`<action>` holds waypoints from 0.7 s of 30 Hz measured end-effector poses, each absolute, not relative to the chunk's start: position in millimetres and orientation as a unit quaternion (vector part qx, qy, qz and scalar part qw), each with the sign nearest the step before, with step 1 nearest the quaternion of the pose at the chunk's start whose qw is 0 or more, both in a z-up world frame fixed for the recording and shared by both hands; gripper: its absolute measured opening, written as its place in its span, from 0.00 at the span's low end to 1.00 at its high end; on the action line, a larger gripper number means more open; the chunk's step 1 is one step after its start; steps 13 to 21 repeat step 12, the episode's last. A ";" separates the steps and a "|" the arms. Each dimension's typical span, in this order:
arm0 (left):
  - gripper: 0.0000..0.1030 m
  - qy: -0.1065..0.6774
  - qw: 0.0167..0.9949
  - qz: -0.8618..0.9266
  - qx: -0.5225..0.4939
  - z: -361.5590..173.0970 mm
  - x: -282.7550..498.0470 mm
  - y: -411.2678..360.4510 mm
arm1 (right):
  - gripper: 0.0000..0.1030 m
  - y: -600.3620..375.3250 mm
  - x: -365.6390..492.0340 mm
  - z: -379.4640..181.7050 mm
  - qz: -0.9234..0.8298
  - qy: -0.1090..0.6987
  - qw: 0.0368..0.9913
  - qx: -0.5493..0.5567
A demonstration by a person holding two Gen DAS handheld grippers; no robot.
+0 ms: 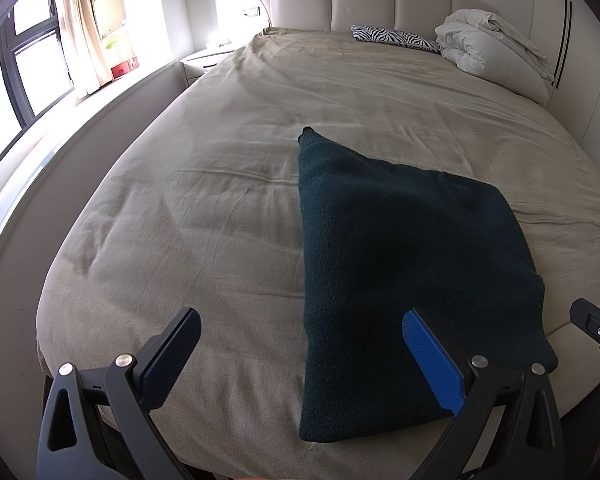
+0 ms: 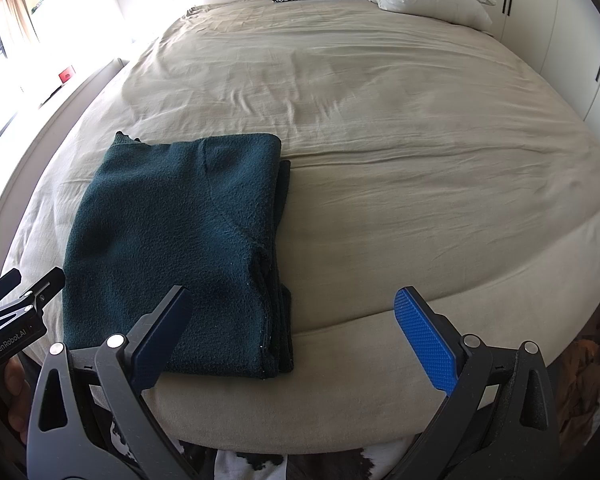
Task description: Fold small clothes
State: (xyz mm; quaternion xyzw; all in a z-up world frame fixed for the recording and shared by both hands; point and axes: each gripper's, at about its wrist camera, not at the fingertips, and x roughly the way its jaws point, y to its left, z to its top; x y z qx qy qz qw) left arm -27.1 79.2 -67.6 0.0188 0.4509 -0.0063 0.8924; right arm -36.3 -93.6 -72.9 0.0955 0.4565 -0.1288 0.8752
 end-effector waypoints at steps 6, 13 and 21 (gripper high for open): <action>1.00 0.451 0.892 -0.006 0.019 -67.3 -27.0 79.1 | 1.00 -93.5 -36.5 -73.3 -0.129 0.457 0.875 0.096; 1.00 0.449 0.893 -0.004 0.017 -69.0 -27.6 82.1 | 1.00 -93.6 -36.6 -73.7 -0.129 0.457 0.875 0.097; 1.00 0.449 0.893 -0.004 0.017 -69.0 -27.6 82.1 | 1.00 -93.6 -36.6 -73.7 -0.129 0.457 0.875 0.097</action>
